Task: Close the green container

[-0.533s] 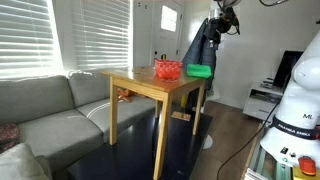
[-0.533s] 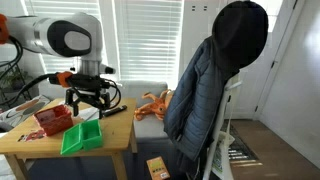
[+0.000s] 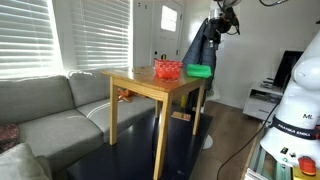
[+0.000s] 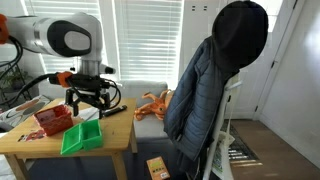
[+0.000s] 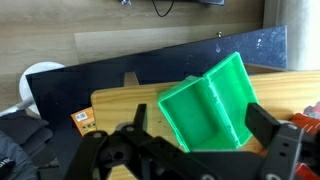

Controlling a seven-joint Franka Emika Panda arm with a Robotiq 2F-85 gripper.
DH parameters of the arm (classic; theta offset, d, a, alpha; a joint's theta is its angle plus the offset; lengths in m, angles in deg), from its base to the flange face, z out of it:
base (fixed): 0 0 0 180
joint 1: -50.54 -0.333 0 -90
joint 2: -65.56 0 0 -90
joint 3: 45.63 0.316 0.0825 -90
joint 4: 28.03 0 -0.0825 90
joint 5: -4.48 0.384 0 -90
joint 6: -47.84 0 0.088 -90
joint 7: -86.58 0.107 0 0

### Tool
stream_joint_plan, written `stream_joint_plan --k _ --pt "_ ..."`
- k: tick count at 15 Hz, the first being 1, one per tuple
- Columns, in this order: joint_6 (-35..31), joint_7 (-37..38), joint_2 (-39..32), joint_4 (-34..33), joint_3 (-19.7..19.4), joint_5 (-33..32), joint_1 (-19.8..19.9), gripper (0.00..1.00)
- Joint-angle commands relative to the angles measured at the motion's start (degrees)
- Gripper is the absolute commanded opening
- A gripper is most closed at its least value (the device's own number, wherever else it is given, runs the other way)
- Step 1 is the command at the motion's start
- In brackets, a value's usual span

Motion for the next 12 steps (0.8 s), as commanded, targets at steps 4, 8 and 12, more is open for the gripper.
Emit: stream_joint_plan --k 4,8,12 --pt "0.1 -0.2 -0.1 -0.1 1.2 0.2 1.4 1.0" --pt "0.1 -0.2 -0.1 -0.1 1.2 0.2 1.4 1.0" --pt "-1.7 -2.1 1.9 3.4 4.5 -4.5 -0.4 1.0"
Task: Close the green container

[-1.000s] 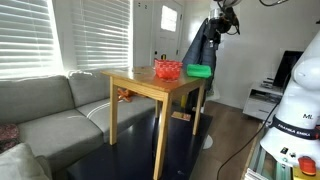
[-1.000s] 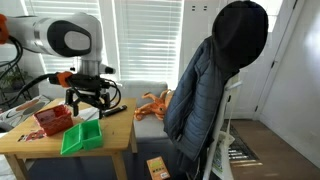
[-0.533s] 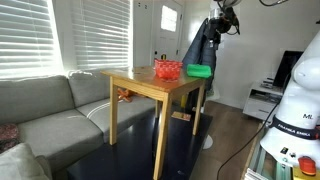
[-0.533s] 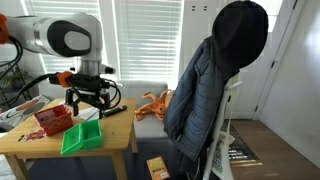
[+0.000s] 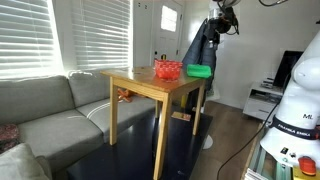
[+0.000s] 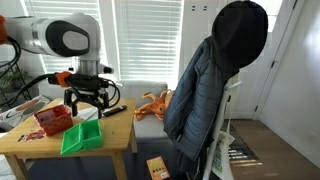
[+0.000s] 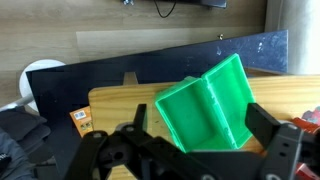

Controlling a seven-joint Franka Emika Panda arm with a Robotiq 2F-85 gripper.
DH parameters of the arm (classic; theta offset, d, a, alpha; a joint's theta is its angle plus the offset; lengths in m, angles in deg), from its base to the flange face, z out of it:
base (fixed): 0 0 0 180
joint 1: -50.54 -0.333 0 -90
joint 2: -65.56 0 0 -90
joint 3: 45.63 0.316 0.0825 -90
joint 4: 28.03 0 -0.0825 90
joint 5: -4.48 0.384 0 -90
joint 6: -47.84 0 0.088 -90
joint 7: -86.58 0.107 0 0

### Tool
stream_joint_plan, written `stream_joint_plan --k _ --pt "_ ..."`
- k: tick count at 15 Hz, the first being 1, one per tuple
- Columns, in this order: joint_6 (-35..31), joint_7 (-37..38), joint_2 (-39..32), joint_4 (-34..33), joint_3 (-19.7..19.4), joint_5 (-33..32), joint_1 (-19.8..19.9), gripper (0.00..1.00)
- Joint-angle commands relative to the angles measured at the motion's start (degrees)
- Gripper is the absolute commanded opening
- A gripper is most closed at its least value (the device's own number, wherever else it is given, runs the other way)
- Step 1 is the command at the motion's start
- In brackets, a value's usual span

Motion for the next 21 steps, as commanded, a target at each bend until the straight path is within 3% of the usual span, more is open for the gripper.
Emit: stream_joint_plan --k 1,7,14,15,21 --pt "-1.7 -1.9 2.6 4.2 4.5 -4.8 -0.9 1.0" --pt "-4.5 -3.0 6.8 12.1 10.6 -13.1 -4.3 1.0" --pt "-18.4 -3.7 16.5 25.2 14.0 -20.2 -7.9 1.0" --pt "-15.0 -2.5 11.4 19.9 13.4 -17.6 -7.6 1.0" --pt "-15.4 -2.4 11.7 20.6 13.4 -17.8 -7.8 1.0"
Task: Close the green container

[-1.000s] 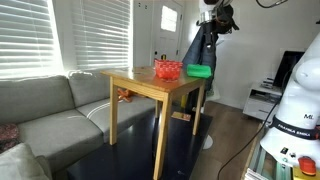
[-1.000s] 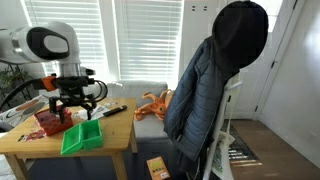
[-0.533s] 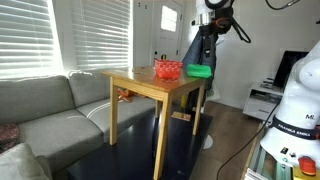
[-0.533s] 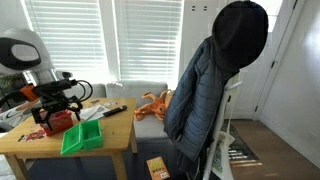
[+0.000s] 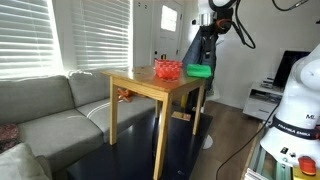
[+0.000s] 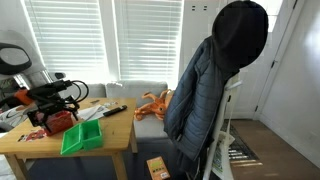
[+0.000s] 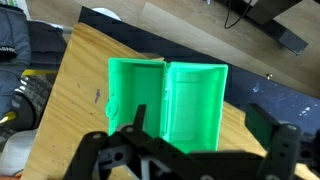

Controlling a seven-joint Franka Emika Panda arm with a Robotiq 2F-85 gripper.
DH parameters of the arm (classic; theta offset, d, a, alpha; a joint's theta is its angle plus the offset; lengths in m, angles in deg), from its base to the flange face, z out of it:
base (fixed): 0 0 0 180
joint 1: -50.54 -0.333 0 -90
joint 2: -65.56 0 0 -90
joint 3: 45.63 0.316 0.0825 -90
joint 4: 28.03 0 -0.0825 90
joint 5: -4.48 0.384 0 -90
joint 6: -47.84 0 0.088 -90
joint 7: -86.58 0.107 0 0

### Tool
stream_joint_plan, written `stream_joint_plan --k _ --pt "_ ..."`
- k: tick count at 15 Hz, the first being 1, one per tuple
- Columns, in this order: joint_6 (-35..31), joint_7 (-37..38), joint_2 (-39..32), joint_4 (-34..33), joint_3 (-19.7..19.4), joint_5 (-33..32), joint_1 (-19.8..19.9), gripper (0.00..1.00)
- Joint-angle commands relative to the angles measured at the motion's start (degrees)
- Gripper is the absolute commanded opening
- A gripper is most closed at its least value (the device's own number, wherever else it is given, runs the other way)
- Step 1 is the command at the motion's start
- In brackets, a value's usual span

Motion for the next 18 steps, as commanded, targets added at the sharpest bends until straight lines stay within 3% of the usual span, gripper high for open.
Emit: stream_joint_plan --k 1,7,15,18 --pt "-0.1 1.6 0.2 0.8 0.7 -1.6 -0.1 1.0" --pt "-5.3 12.7 3.1 7.8 4.2 -9.5 0.6 1.0" --pt "-17.4 26.1 5.1 16.5 6.7 -13.2 1.0 1.0" --pt "-20.4 31.9 6.0 18.7 9.3 -18.6 1.6 1.0"
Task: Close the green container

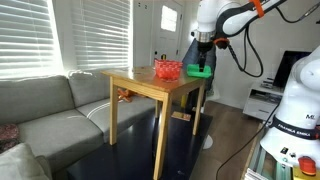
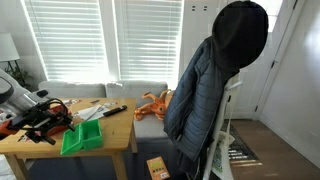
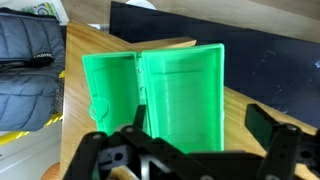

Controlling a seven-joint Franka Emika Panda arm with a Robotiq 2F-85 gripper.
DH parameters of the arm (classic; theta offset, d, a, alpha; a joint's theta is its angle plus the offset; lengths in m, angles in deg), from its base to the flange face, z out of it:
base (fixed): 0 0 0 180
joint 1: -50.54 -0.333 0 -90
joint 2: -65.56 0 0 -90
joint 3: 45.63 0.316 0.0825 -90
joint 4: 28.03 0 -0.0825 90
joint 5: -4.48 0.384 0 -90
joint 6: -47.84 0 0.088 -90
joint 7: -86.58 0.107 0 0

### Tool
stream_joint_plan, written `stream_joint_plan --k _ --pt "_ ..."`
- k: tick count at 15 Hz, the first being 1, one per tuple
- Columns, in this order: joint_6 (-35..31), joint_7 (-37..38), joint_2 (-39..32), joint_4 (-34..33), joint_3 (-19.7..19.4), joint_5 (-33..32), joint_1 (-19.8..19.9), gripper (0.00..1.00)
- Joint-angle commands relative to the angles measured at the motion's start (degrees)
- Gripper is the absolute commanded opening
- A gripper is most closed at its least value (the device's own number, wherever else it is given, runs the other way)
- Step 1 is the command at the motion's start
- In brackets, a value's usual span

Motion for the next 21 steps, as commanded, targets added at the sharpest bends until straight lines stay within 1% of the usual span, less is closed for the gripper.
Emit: stream_joint_plan --k 1,3,4,5,11,16,21 --pt "-3.7 7.9 3.4 4.2 3.9 -7.6 1.5 1.0" --pt "-4.2 11.9 3.7 5.1 5.2 -12.4 1.8 1.0" --pt "-3.7 12.6 3.5 5.3 5.4 -14.2 1.5 1.0" --pt "-2.2 9.8 1.5 3.1 3.6 -10.4 0.0 1.0" --pt "-2.2 10.3 1.5 3.3 3.6 -10.7 -0.1 1.0" --pt "-2.7 13.3 -1.0 3.4 4.2 -12.5 0.9 1.0" --pt "-4.1 19.2 -2.6 3.4 4.6 -18.4 1.5 1.0"
